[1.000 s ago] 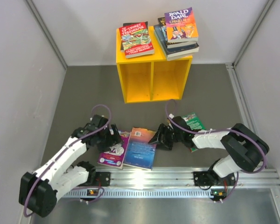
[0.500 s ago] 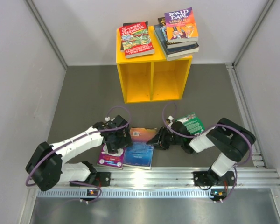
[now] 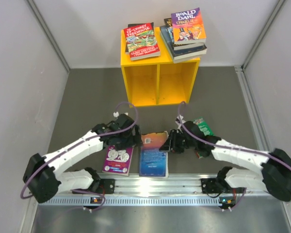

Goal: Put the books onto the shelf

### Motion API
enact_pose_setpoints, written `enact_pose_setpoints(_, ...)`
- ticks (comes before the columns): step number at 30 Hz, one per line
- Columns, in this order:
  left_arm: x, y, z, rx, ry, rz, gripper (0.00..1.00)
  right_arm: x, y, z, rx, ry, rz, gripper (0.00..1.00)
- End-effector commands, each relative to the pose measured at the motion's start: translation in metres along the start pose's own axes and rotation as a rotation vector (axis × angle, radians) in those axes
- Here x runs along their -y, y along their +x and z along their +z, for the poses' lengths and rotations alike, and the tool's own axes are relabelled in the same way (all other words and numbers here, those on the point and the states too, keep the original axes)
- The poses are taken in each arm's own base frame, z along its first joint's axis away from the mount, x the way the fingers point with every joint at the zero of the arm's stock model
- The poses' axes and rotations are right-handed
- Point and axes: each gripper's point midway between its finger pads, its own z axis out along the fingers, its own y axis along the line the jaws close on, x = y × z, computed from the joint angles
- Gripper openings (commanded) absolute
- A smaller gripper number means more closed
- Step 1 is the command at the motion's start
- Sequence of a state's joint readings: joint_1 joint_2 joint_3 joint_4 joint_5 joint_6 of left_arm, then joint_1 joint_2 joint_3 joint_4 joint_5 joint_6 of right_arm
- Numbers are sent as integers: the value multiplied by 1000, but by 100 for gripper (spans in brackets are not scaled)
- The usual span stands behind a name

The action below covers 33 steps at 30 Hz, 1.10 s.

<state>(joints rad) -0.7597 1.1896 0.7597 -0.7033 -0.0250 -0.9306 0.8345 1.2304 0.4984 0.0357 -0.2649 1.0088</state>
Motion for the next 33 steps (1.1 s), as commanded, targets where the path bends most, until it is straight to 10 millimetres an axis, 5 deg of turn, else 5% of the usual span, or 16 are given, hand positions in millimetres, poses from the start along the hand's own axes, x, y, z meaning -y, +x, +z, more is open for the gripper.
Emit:
enact_pose_setpoints(1,56,-57,-62,241,225,140,90,-36,-10,-46,24,-87,-98,0)
enact_pose_setpoints(7,98,-70,-116,387,518,236,93,-102,-26,-114,95,-409,-97,0)
enact_pose_setpoints(14,120,-52,-96,276,633,268,89,-147,-38,-179,158,-767,-68,0)
enact_pose_setpoints(18,124,-53,-97,281,651,261,89,-152,-36,-198,162,-889,-5,0)
enact_pose_setpoints(22,131,-50,-112,282,712,258,86,-152,-32,-201,150,-913,11,0)
enact_pose_setpoints(28,163,-37,-161,226,957,275,77,-140,-33,-187,159,-867,3,0)
enact_pose_setpoints(33,170,-25,-175,140,997,317,51,-135,-41,-175,176,-855,10,0)
